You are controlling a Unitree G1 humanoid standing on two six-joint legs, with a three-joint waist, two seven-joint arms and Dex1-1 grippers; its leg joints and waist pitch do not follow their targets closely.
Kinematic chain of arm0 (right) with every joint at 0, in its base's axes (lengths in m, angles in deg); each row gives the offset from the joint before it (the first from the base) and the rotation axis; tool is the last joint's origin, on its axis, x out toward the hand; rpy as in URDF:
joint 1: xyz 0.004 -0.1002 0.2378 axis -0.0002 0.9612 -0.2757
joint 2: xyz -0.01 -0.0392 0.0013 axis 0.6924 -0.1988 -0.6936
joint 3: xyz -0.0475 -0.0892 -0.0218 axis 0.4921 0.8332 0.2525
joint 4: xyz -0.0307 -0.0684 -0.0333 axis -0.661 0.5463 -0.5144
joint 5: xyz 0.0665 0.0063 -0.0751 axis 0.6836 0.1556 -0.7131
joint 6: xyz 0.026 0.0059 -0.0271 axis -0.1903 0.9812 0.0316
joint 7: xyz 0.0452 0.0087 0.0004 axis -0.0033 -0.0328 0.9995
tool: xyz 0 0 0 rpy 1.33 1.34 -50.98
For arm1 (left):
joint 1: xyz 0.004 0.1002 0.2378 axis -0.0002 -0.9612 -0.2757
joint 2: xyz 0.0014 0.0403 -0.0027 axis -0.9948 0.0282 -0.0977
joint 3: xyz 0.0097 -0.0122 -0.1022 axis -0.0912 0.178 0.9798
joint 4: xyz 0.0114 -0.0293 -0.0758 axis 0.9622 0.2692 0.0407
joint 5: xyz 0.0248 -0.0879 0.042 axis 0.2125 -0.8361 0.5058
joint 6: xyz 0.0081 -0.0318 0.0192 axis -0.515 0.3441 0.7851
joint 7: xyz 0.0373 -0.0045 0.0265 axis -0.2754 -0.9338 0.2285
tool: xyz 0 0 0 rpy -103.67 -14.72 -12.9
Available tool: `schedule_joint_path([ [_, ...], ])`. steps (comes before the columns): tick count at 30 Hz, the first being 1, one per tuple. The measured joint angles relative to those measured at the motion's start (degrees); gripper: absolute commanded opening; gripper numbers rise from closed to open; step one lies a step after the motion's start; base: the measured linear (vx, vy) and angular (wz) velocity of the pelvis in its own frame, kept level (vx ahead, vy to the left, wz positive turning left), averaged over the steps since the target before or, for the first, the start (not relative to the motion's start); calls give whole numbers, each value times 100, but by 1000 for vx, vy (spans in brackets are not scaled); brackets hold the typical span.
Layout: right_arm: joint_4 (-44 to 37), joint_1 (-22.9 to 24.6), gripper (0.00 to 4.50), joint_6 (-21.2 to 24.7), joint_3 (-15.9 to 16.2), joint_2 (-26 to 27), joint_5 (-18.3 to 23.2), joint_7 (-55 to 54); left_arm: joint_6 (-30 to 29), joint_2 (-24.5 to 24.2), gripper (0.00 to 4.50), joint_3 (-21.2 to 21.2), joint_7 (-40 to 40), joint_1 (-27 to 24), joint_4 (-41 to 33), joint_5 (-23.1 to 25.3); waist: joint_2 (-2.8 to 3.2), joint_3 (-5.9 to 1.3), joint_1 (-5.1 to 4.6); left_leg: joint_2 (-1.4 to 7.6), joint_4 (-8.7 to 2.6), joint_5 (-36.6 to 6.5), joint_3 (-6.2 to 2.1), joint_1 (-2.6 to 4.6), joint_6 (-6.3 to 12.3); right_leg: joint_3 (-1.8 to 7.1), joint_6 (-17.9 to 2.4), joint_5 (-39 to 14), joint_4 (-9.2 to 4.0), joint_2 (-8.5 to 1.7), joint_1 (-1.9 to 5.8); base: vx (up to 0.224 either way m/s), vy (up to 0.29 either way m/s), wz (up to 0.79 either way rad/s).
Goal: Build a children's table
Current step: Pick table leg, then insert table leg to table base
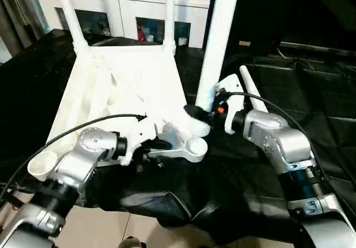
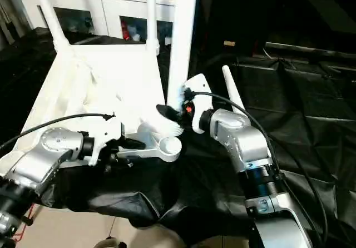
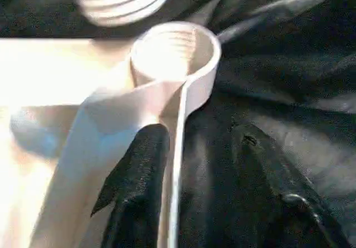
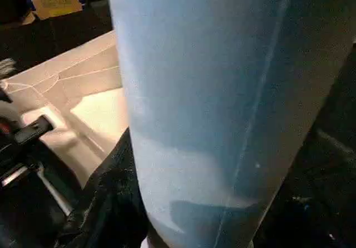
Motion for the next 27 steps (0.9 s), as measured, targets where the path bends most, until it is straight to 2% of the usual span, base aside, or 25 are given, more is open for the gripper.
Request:
schedule_joint_path([
  [2,-63,73,191,4,5,-13,0,26,174,44,142,13,-16,39,208,66,3,0,7,0,0,0,0,0,0,0,-1,1,0,0,0,0,0,0],
  [6,-145,146,191,22,50,-34,-1,81,344,69,122,26,-43,231,541,197,9,-2,4,0,0,0,0,2,0,0,-6,4,0,0,2,0,0,0],
  [8,-158,150,191,59,85,-72,-1,138,411,68,91,22,17,254,603,221,11,-3,3,0,0,0,0,4,0,1,-15,9,0,-1,3,0,0,0],
  [9,-166,150,191,104,99,-85,0,166,443,68,91,18,61,279,655,233,11,-3,3,0,-1,0,0,6,0,1,-21,13,0,0,3,0,0,0],
  [12,-181,172,191,200,147,-89,8,233,451,67,76,8,203,343,760,257,14,-3,2,0,-3,0,0,14,0,1,-21,13,0,0,6,0,0,0],
  [14,-268,213,191,336,187,-116,40,302,430,38,40,-21,344,362,773,272,16,-2,0,0,-5,0,0,23,-1,2,-9,5,0,0,11,0,0,0],
  [17,-285,214,191,430,222,-157,82,370,427,-6,35,-60,402,389,805,375,18,-2,-3,0,-10,-1,1,45,-1,3,-6,3,-1,0,26,0,0,0],
  [20,-284,214,191,441,223,-218,83,405,443,-53,2,-83,452,396,832,431,19,-1,-4,0,-21,-1,2,68,-1,3,-4,2,-8,0,45,0,0,0],
  [27,-107,208,191,398,219,-172,82,412,340,-78,0,-75,544,415,827,429,18,-2,-19,0,-23,-1,2,70,-2,1,-3,2,-12,0,45,0,0,0],
])
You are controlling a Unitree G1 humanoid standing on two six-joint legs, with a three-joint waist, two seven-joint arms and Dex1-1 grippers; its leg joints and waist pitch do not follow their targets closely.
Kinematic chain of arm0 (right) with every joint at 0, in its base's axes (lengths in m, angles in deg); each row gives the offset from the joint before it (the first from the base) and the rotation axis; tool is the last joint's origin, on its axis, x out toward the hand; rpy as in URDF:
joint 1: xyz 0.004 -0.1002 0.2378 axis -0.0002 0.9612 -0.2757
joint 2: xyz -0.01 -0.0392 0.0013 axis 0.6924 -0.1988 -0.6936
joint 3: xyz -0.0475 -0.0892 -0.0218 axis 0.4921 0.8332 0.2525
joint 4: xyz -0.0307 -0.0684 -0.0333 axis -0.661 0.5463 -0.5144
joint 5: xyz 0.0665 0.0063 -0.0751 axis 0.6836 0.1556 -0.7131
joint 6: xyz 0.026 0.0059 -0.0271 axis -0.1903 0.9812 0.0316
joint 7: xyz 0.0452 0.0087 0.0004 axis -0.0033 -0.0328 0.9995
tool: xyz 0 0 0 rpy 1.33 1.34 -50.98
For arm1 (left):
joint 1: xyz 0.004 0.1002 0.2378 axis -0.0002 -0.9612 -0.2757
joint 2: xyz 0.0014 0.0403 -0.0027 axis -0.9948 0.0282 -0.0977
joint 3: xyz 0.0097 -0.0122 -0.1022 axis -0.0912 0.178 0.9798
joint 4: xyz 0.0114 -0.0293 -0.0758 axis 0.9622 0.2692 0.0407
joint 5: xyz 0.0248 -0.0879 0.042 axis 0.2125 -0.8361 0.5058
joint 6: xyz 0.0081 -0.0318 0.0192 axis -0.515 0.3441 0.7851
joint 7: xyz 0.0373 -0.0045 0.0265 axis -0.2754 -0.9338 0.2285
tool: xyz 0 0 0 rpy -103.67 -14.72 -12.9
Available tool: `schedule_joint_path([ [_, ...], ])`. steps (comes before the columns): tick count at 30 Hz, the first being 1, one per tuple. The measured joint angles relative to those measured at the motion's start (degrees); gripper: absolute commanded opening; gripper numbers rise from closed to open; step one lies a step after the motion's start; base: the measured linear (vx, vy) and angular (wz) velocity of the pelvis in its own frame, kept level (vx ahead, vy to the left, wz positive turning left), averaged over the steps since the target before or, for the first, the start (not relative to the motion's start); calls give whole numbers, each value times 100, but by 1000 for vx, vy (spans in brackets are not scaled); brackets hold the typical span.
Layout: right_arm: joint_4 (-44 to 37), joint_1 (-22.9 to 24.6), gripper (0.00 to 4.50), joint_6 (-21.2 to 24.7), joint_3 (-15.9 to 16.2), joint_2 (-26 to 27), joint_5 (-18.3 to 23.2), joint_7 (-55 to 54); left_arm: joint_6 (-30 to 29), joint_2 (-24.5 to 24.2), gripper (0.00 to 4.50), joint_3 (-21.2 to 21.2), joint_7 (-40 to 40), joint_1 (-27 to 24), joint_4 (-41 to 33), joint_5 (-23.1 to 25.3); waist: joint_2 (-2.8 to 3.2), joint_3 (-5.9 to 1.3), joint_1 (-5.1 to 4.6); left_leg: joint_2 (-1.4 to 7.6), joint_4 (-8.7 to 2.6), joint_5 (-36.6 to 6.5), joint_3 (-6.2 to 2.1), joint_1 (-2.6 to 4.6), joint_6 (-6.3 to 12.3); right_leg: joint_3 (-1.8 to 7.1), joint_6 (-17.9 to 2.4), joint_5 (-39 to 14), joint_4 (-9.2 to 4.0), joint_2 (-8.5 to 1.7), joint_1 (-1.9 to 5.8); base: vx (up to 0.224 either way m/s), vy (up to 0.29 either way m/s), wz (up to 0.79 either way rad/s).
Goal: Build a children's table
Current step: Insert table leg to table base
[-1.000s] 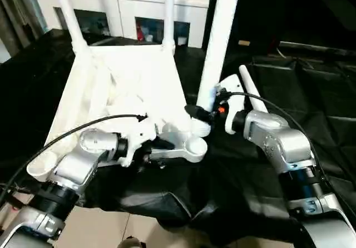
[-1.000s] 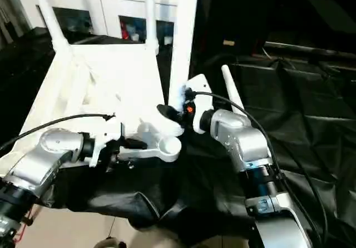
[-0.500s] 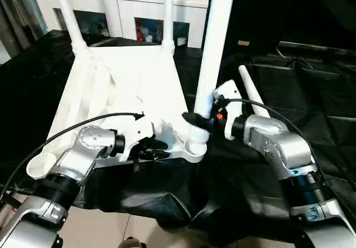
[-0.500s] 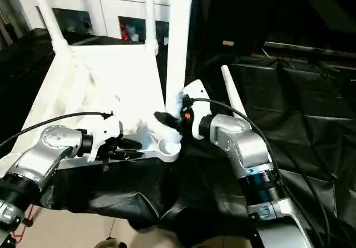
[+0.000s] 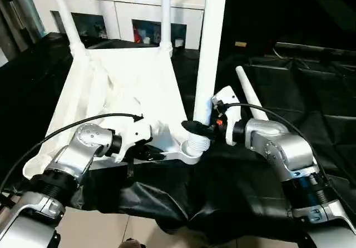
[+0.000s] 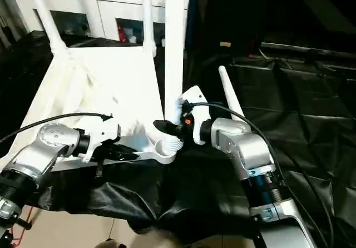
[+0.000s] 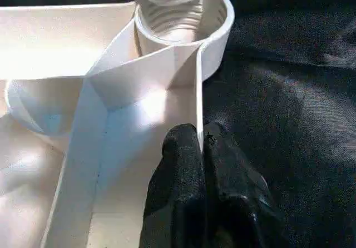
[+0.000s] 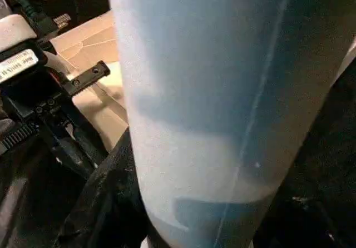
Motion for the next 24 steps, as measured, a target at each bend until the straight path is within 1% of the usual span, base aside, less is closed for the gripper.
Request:
schedule_joint_path([
  [5,22,-12,191,-7,10,32,32,117,-209,9,0,6,24,1,-137,-10,-2,-1,14,0,-1,0,0,-2,0,0,1,-1,-2,0,0,0,0,0],
  [9,115,-39,191,17,68,46,42,204,-418,163,0,38,-66,-17,-249,-17,-4,-1,35,-1,-1,0,2,-7,0,1,1,-1,-7,-2,0,0,0,0],
  [11,215,-62,191,15,119,41,9,211,-469,197,0,37,-98,-41,-297,-11,-3,-1,36,-2,-1,0,3,-7,0,2,1,-1,-8,-3,1,0,0,0],
  [15,236,-72,191,-4,118,40,-5,214,-497,244,0,38,-117,-54,-328,-12,-3,-1,35,-2,-1,0,4,-6,0,2,1,-1,-9,-3,1,0,0,0],
  [19,348,-87,191,-123,115,57,-16,235,-594,241,0,60,-142,-108,-447,-12,-3,-1,29,-2,-1,0,4,-6,0,2,2,-2,-11,-3,1,0,0,0],
  [21,539,-105,191,-280,55,135,7,244,-667,239,0,100,-147,-155,-528,-12,-2,0,21,-2,-1,0,4,-6,0,2,2,-2,-11,-3,0,0,0,0],
  [24,665,-101,191,-308,-74,188,108,274,-713,258,0,130,-152,-169,-563,-12,1,1,21,-1,-3,0,4,-6,0,1,1,-2,-11,-2,0,0,0,0],
])
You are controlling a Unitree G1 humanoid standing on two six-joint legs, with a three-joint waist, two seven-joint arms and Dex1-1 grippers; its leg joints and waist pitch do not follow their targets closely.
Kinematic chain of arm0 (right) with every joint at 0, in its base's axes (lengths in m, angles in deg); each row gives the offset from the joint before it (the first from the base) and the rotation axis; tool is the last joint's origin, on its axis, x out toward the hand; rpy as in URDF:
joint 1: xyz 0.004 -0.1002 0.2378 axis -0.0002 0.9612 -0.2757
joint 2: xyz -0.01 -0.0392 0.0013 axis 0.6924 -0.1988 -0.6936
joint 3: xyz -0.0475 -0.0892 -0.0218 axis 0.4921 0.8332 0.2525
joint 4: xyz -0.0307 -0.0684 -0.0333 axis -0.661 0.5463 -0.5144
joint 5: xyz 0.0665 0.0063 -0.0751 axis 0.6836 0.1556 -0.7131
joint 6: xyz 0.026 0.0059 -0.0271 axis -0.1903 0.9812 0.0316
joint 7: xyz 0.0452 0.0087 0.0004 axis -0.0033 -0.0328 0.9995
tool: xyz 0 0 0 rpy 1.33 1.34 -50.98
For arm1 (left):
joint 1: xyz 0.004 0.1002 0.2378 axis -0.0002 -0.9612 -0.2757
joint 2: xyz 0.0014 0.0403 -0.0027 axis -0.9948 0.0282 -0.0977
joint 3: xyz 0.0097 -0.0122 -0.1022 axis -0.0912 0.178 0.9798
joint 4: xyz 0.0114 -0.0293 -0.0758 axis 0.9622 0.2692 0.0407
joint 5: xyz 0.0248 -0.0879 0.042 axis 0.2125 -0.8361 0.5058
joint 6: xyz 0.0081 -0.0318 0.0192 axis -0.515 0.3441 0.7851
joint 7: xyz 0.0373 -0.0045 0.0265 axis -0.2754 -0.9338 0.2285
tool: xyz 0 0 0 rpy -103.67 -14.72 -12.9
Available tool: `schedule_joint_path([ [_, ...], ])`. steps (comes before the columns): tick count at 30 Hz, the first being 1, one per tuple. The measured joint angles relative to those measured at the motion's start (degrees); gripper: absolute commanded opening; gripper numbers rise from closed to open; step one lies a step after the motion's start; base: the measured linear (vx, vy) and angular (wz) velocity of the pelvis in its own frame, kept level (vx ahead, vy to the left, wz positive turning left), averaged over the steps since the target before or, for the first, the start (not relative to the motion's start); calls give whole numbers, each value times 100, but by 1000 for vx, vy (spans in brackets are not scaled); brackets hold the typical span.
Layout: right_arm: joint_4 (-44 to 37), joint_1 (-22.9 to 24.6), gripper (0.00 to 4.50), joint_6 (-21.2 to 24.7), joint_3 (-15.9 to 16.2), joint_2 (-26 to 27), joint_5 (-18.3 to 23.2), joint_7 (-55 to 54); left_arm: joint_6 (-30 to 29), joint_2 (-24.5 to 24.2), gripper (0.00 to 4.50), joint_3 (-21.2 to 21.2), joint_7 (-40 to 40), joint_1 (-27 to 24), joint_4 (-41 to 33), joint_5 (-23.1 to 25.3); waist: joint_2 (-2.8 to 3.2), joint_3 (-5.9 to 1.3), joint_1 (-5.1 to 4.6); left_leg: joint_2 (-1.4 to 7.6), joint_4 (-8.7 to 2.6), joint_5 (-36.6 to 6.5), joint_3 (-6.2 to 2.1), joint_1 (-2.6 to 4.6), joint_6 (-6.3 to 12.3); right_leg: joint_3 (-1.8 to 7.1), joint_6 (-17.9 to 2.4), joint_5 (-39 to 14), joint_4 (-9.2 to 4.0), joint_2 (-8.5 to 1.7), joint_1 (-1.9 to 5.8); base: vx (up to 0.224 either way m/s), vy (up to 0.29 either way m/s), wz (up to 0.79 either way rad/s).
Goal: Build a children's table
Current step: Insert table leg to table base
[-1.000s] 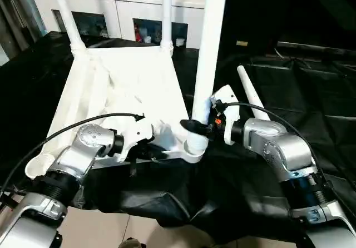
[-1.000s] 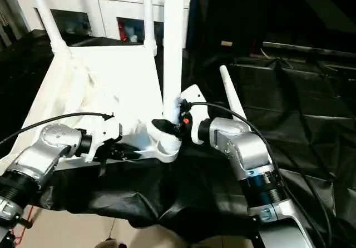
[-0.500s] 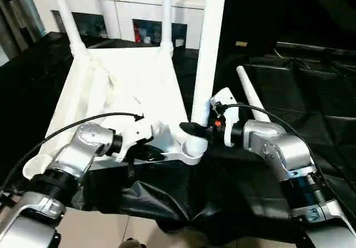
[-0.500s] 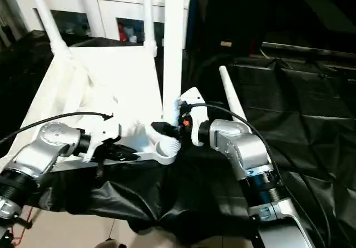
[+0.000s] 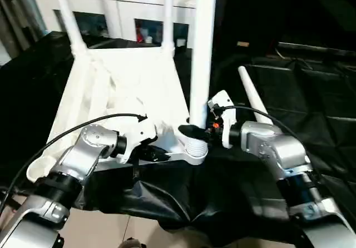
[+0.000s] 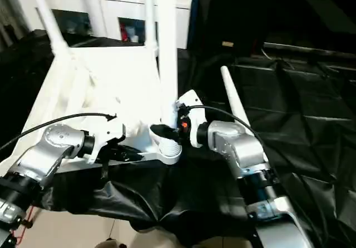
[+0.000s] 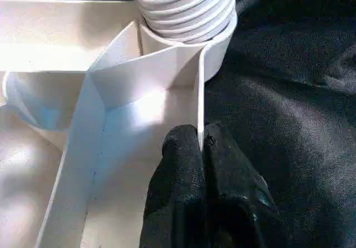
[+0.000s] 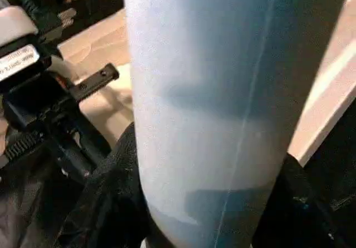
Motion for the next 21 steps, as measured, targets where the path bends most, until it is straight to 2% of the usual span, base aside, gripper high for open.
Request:
schedule_joint_path([
  [4,86,100,190,-118,-228,27,142,47,-77,65,0,21,-76,-1,-42,0,10,6,1,-1,0,0,1,0,0,1,-1,1,-1,0,0,0,0,0],
  [13,196,627,190,-994,-612,162,270,42,-113,203,0,21,-297,-28,-1,14,94,-22,1,-1,-2,0,1,-1,1,-1,0,0,-9,0,1,0,0,0],
  [21,162,954,189,-1648,-628,242,244,-65,-84,311,0,21,-372,-26,128,36,168,-49,4,-1,-3,-1,-3,5,1,-5,3,-2,-19,0,12,0,0,0],
])
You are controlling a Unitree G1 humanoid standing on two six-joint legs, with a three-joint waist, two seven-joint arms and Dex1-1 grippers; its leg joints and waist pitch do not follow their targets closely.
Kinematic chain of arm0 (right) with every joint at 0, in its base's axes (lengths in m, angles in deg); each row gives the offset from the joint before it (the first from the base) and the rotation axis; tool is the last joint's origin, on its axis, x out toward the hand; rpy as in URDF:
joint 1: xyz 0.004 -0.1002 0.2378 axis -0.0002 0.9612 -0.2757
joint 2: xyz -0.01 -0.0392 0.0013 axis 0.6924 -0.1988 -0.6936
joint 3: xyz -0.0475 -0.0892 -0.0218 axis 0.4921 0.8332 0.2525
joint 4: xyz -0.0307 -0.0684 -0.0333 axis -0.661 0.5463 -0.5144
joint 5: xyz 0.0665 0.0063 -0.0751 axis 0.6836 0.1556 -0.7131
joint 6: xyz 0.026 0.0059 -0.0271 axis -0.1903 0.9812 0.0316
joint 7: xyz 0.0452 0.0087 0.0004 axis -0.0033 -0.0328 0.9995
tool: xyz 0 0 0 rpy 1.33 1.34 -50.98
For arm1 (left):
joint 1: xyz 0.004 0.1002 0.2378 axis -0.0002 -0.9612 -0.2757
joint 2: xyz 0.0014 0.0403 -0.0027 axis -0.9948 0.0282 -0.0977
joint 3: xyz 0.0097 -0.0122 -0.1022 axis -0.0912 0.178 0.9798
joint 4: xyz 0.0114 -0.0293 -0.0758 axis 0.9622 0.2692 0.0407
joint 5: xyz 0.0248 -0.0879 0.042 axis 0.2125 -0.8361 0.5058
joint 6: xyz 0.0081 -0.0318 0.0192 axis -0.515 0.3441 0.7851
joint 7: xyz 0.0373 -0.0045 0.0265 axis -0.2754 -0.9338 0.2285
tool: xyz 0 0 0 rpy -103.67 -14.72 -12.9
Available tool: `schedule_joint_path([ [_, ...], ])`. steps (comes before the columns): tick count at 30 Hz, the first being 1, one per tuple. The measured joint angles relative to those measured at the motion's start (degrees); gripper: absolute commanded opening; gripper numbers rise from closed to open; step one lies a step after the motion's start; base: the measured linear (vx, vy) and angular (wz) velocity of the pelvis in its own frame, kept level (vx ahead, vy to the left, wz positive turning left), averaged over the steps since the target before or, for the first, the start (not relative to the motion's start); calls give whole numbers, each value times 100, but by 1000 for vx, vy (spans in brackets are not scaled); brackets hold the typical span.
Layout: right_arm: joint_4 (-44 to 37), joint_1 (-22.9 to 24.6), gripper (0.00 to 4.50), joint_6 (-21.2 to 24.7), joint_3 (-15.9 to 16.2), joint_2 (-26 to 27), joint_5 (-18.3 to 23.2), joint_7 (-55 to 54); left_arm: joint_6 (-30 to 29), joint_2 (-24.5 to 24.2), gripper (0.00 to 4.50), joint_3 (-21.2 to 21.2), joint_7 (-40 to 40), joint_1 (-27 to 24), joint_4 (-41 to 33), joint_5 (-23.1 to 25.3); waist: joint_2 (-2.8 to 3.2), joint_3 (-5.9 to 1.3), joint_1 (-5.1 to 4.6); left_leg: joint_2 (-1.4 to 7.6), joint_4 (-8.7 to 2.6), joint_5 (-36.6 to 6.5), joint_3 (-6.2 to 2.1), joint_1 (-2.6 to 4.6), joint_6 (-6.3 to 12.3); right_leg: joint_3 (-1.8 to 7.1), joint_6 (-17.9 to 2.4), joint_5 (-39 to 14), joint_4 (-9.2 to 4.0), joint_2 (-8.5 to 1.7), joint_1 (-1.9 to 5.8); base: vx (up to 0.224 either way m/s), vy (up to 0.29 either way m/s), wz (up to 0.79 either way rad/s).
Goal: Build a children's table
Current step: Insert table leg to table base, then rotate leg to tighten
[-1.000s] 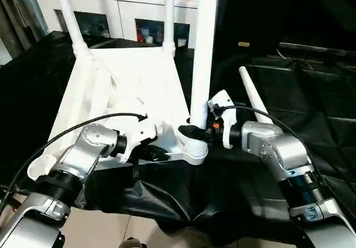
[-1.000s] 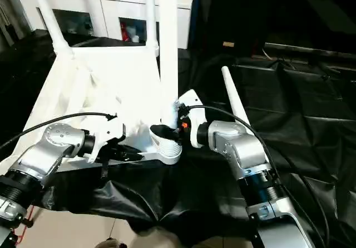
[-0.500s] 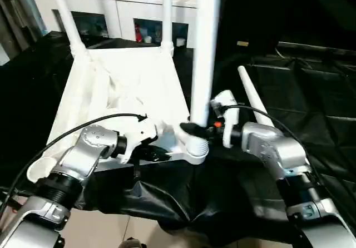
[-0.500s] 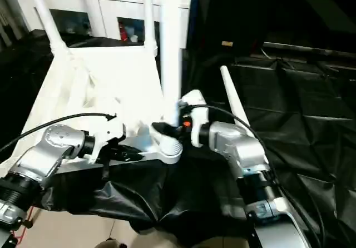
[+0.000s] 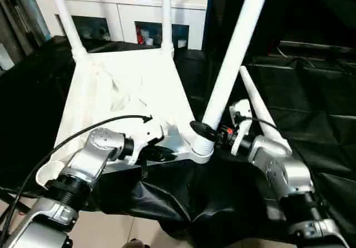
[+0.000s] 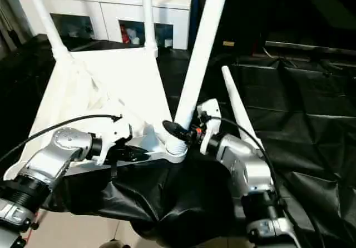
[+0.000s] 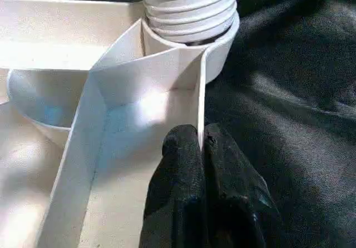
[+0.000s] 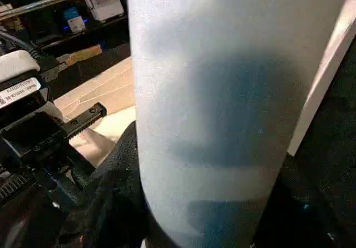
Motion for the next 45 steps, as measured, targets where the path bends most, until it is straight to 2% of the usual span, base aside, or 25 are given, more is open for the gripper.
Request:
schedule_joint_path([
  [6,-219,336,189,-282,-19,82,-56,-140,89,16,0,0,-25,20,114,1,14,-9,-13,-1,0,0,-1,8,1,-1,2,-1,-9,0,12,0,0,0],
  [14,-456,475,189,-421,143,125,-286,-413,137,33,0,0,-60,28,153,36,12,-12,-21,-1,0,-1,-6,8,1,-8,7,-4,-21,-2,13,0,0,0],
  [17,-381,301,189,-375,304,73,-424,-417,159,-21,0,0,-57,26,155,46,-1,-15,-41,-1,-1,-1,-8,8,1,-12,7,-4,-24,-2,11,0,0,0],
  [23,23,-296,189,-282,737,-155,-810,-57,167,-98,0,6,-57,25,155,76,-39,-24,-175,-1,-5,-1,-27,6,2,-37,7,-5,-65,-3,14,0,0,0],
  [29,381,-597,189,-399,917,-280,-958,399,172,-133,0,8,-42,-8,133,76,-74,-42,-205,-5,-8,-2,-33,7,4,-40,7,-5,-127,-3,22,0,0,0],
  [40,767,-716,189,-852,946,-473,-770,1648,390,-337,0,16,369,-255,-195,-10,-88,-52,-149,-5,-36,-4,-22,13,5,-29,1,-1,-86,-3,18,0,0,0],
  [45,877,-809,189,-1067,1091,-557,-719,2272,367,-527,0,16,683,-360,-373,-137,-91,-53,-125,-1,-63,-4,-4,11,4,-26,-29,17,-78,-2,16,0,0,0],
])
